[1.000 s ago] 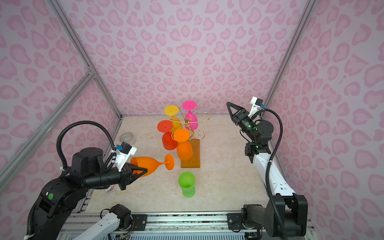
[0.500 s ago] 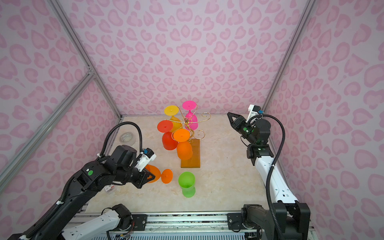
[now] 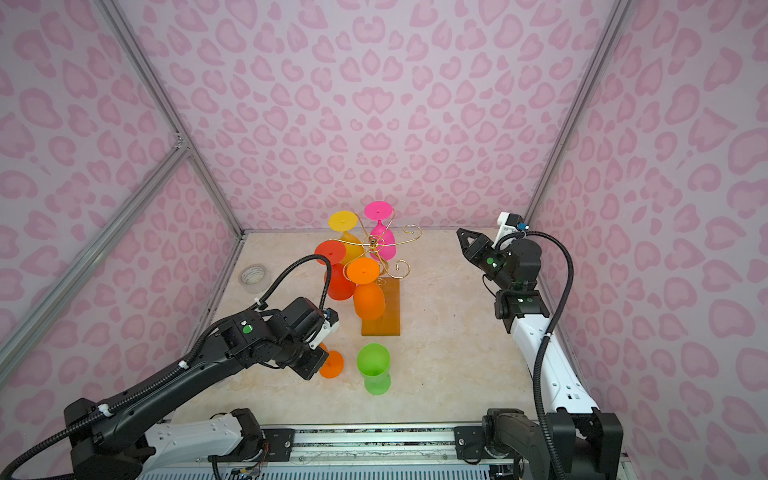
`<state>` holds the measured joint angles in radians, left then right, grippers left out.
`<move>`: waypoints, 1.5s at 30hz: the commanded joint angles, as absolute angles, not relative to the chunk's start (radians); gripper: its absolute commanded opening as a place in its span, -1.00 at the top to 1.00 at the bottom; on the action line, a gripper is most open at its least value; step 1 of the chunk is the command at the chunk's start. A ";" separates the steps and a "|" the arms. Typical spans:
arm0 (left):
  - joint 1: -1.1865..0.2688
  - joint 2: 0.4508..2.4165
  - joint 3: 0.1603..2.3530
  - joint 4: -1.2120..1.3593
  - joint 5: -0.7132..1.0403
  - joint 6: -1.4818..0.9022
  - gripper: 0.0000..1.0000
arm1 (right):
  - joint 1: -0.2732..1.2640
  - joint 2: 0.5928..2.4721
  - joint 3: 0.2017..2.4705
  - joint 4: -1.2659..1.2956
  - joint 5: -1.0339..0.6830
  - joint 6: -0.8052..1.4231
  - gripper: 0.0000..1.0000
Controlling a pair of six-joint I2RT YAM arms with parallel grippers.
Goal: Take the wine glass off the wine glass rack
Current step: 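Lower the orange glass beside the lime green glass with the left gripper, then open the left gripper and raise it while the right gripper reaches toward the rack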
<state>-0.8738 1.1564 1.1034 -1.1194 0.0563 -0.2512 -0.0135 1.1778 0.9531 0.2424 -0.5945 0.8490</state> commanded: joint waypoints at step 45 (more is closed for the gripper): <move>-0.953 1.018 1.447 -1.112 -0.132 -0.283 -0.49 | 0.018 1.018 1.003 0.101 -0.690 0.823 0.36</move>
<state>-0.9520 1.0477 1.4155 -1.1427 -0.0536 -0.2962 -0.0051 1.0317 0.9714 0.1528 -0.6498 0.8539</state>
